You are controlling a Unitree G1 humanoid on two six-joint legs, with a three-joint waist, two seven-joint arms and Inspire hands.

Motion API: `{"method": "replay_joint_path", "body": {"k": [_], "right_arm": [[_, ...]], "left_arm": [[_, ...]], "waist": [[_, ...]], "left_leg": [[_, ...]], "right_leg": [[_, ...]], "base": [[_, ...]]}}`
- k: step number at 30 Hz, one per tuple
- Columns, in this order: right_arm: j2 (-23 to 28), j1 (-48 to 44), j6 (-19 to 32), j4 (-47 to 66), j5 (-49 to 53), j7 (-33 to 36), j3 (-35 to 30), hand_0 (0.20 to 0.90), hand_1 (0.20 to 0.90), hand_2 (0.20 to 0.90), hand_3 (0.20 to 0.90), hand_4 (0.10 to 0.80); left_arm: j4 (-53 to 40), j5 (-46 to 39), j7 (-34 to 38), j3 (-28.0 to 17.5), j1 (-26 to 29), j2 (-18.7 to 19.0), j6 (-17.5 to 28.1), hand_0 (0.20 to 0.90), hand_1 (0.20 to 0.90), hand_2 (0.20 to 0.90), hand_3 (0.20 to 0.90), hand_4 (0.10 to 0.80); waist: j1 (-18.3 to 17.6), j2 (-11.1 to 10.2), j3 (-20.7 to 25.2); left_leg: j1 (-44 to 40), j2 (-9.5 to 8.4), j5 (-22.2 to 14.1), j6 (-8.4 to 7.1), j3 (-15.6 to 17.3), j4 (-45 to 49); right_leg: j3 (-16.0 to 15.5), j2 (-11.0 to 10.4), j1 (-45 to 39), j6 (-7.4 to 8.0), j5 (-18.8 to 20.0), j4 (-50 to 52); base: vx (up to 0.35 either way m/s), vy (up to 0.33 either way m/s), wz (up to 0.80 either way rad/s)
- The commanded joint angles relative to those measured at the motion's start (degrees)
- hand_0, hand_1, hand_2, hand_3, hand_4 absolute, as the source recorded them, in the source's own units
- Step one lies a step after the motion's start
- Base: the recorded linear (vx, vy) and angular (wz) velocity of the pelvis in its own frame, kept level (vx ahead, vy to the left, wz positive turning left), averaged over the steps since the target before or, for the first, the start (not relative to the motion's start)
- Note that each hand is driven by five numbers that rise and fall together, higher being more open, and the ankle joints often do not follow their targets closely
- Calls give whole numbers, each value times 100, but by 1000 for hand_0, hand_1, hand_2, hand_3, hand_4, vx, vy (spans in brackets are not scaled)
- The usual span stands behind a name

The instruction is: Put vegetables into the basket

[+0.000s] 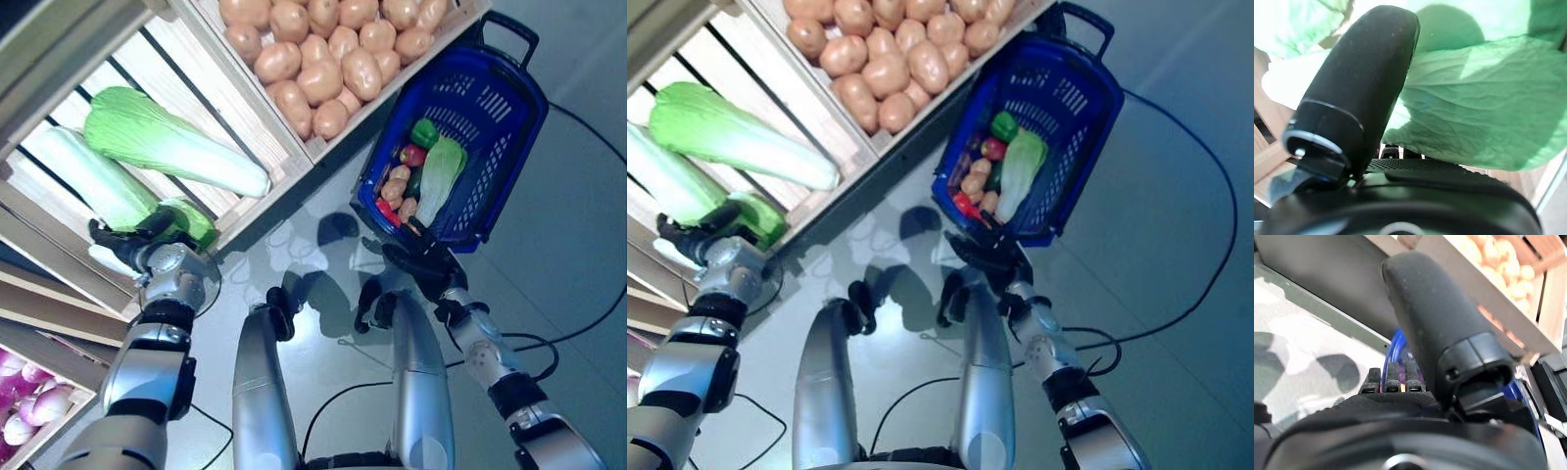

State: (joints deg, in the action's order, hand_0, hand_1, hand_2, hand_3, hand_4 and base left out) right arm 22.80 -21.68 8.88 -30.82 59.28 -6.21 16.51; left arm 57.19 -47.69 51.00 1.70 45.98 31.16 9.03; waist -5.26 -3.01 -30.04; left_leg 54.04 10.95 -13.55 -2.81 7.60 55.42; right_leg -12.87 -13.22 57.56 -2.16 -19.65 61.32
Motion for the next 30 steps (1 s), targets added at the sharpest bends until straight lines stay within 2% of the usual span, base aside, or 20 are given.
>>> {"method": "replay_joint_path", "body": {"k": [1,2,3,8,14,16,17,22,30], "right_arm": [[75,-8,342,712,352,82,-19,900,900,900,900,800],[88,-11,343,703,396,93,-30,900,900,900,900,800],[96,-10,350,673,441,86,-55,900,900,900,900,800],[97,1,396,580,436,38,-102,900,900,900,900,800],[22,28,421,600,293,-96,-58,900,900,900,900,800],[-25,32,453,618,282,-72,-55,900,900,900,900,800],[-78,52,462,624,249,-72,-67,900,900,900,900,800],[-288,238,498,668,131,-97,-116,900,900,900,900,800],[-710,1027,873,959,-209,-194,-226,900,900,900,900,800]], "left_arm": [[198,-371,-998,330,965,298,-126,780,780,780,780,720],[210,-369,-1053,360,1009,321,-84,568,568,568,568,579],[212,-358,-1116,370,1024,336,-45,300,300,300,300,400],[33,-385,-1064,366,890,328,71,300,300,300,300,400],[-104,-353,-1179,233,622,295,144,300,300,300,300,400],[-142,-485,-1225,180,511,274,301,300,300,300,300,400],[-194,-582,-1316,110,348,220,497,300,300,300,300,400],[-667,-557,-1393,-81,-239,-53,920,300,300,300,300,400],[-1958,220,-1417,-128,-1680,-623,1510,300,300,300,300,400]], "waist": [[-258,-42,24],[-269,-40,24],[-278,-33,24],[-269,2,24],[-254,27,24],[-246,41,24],[-235,70,24],[-164,121,37],[73,195,620]], "left_leg": [[-282,-73,-841,258,561,154],[-263,-70,-845,260,560,172],[-244,-64,-851,259,567,186],[-375,-46,-874,272,616,150],[-960,-12,-859,261,746,-94],[-1164,-24,-853,256,776,-173],[-1471,-49,-833,228,791,-360],[-2208,-155,-805,265,814,-645],[-3398,-463,-636,406,687,-1474]], "right_leg": [[279,-79,-353,104,-334,53],[284,-70,-332,101,-338,67],[287,-60,-310,96,-345,80],[301,-20,-414,93,-374,48],[291,11,-957,106,-386,-159],[273,8,-1152,110,-389,-224],[235,16,-1458,133,-377,-398],[137,-50,-2166,126,-375,-629],[-174,-200,-3396,175,-282,-1293]], "base": [[-20,-15,-4],[-20,-15,-3],[0,0,0],[-15,-15,-11],[-2,-46,7],[21,-45,-2],[31,-33,-11],[10,-38,-15],[43,-64,-1]]}}
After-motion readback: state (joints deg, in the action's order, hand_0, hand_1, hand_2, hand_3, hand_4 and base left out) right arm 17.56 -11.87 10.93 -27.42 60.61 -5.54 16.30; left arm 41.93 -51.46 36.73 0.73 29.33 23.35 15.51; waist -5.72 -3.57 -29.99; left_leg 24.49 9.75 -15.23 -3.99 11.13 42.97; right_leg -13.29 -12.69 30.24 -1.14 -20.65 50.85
